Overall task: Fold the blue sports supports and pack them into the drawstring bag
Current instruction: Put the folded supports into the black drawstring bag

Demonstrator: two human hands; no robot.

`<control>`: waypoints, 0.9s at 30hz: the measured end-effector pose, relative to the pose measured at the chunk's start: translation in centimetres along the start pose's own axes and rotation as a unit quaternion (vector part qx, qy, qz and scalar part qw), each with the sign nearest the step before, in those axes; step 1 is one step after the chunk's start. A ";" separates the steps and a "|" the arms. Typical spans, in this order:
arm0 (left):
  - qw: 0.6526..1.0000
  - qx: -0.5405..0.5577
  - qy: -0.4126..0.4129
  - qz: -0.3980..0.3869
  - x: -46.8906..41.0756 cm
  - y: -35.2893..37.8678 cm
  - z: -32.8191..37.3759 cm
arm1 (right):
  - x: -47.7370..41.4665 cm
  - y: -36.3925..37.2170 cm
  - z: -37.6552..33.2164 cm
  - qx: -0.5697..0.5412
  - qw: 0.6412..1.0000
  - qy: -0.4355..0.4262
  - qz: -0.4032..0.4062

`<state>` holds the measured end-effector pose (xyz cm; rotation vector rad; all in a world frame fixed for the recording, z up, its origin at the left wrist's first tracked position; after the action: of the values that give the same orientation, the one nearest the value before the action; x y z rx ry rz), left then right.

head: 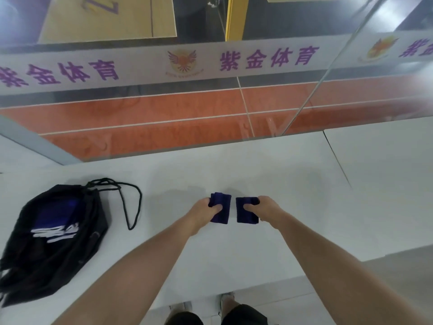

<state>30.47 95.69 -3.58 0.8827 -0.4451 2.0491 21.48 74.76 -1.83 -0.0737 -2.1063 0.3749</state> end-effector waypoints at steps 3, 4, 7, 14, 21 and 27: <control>0.998 0.029 0.029 -0.037 2.0 -2.3 -0.4 | 0.4 2.6 -2.6 -0.065 0.995 -0.046 -0.062; 0.998 0.029 0.035 -0.036 2.5 -3.1 -0.8 | 0.5 3.6 -3.3 -0.079 0.992 -0.063 -0.079; 0.998 0.039 0.056 -0.017 4.5 -5.6 -2.1 | 0.8 6.2 -5.5 -0.096 0.985 -0.096 -0.111; 0.994 0.067 0.087 0.008 10.0 -11.4 -5.8 | 2.3 13.2 -11.6 -0.035 0.980 -0.132 -0.146; 0.987 0.054 0.121 0.086 15.8 -17.6 -9.6 | 4.1 20.7 -18.2 0.034 0.955 -0.136 -0.261; 0.982 0.073 0.119 0.126 19.4 -20.9 -11.3 | 5.0 27.4 -22.3 0.141 0.951 -0.224 -0.161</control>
<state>34.86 125.42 2.65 0.6800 -0.2906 2.4118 34.84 107.08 5.21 0.5650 -2.4300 0.5255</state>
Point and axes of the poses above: each hand's wrist, its own x-axis away from the middle knuckle, its own y-axis out of the palm, z = x × y, the point moved 1 cm from there along -x, towards the middle knuckle, and after that the axes turned 9 degrees about -z, right-handed, at the moved point
